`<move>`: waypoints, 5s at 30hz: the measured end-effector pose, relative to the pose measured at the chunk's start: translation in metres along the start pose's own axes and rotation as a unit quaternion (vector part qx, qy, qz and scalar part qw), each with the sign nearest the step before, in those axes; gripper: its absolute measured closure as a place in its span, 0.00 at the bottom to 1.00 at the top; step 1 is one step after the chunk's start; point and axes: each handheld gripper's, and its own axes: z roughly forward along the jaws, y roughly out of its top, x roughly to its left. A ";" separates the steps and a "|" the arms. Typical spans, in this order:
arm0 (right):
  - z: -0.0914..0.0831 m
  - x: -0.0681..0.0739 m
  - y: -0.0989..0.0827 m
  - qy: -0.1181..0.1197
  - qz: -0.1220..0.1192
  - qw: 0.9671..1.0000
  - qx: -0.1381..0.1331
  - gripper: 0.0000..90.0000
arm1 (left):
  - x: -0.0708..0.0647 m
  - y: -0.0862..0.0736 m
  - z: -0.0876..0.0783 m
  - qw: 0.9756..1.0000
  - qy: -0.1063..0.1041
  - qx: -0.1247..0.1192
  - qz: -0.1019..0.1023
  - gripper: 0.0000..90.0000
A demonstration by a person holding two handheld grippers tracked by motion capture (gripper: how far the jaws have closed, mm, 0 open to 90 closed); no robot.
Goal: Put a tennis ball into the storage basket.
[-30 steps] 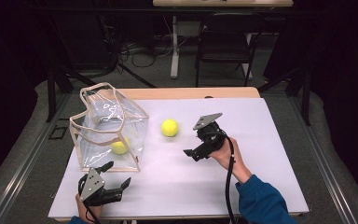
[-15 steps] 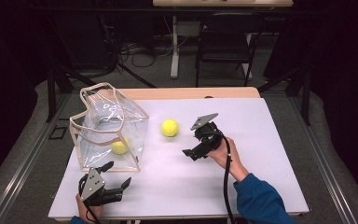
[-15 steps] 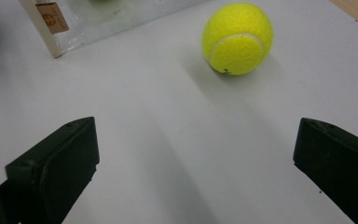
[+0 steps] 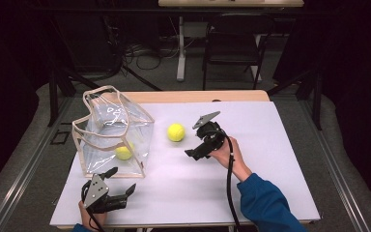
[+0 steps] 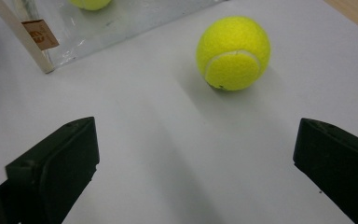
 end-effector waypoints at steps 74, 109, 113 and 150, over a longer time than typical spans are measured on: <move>0.081 -0.035 0.055 0.018 0.021 0.999 0.041 0.00 | 0.000 0.001 0.000 1.000 -0.005 -0.001 0.005 0.18; 0.117 -0.042 0.048 -0.012 0.056 0.996 0.065 0.28 | -0.001 0.001 0.001 1.000 -0.008 0.000 0.005 0.18; 0.116 -0.041 0.049 -0.014 0.055 0.996 0.068 0.29 | 0.000 0.001 0.001 1.000 -0.008 0.001 0.006 0.18; 0.083 -0.030 0.060 -0.023 0.018 0.997 0.070 0.29 | 0.000 0.001 0.001 1.000 -0.007 0.000 0.007 0.18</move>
